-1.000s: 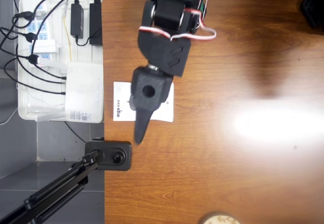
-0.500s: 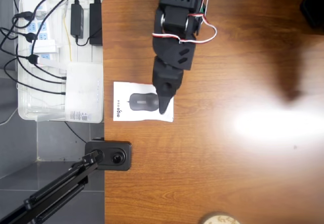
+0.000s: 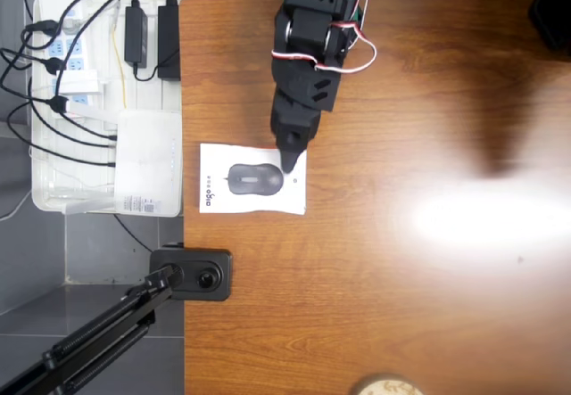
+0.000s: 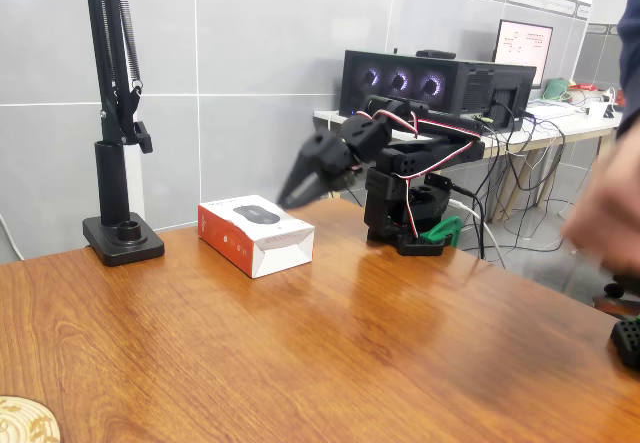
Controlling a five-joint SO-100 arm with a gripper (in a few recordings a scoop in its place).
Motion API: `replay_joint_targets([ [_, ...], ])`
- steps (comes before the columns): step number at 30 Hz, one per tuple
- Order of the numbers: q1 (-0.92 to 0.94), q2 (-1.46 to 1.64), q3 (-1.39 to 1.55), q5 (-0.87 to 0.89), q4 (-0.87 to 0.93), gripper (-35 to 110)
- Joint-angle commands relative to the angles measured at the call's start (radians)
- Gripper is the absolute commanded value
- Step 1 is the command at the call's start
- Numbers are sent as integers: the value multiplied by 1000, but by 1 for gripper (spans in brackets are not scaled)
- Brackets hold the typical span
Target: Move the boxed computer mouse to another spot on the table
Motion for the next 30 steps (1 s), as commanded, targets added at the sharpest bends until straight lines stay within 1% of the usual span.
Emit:
replay_joint_targets([
  [1,-29,9,-5,28,-641,0],
  [3,-37,9,-5,54,-979,0],
  [6,-34,9,-5,38,-1387,0],
  [11,-34,9,-5,-40,-1965,0],
  [14,-32,9,-5,-51,-2243,0],
  [15,-32,9,-5,-52,-2292,0],
  [16,-32,9,-5,-60,-2304,0],
  [25,-41,9,-5,-46,-2306,0],
  [30,-41,9,-5,41,-2306,0],
])
